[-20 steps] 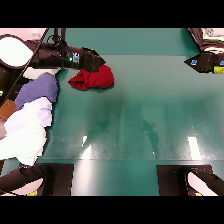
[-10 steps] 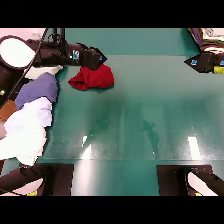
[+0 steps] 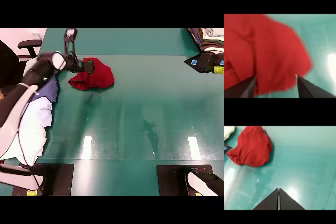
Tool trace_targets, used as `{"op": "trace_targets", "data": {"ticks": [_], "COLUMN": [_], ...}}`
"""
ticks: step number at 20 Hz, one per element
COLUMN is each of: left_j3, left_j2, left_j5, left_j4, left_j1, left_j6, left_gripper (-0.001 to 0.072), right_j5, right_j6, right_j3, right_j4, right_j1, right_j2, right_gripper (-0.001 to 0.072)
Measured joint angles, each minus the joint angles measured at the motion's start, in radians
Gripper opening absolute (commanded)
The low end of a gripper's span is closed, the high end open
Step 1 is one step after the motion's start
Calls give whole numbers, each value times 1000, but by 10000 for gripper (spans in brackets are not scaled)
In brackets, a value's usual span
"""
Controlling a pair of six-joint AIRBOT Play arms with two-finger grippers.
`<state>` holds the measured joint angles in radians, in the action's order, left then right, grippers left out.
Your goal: Fold the shirts.
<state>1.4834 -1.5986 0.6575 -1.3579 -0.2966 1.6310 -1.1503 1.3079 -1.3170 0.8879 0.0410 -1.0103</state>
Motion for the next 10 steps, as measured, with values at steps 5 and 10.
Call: {"op": "trace_targets", "data": {"ticks": [5, 10], "left_j3": [5, 44], "left_j2": [-147, -189], "left_j5": [-116, -128], "left_j4": [23, 32], "left_j1": [12, 13], "left_j6": [9, 11], "left_gripper": [592, 28], "right_j5": [0, -3], "right_j6": [0, 0], "right_j3": [0, 0], "right_j4": [-3, -3], "right_j1": [0, 0], "right_j2": [0, 0], "right_gripper": [15, 15]}}
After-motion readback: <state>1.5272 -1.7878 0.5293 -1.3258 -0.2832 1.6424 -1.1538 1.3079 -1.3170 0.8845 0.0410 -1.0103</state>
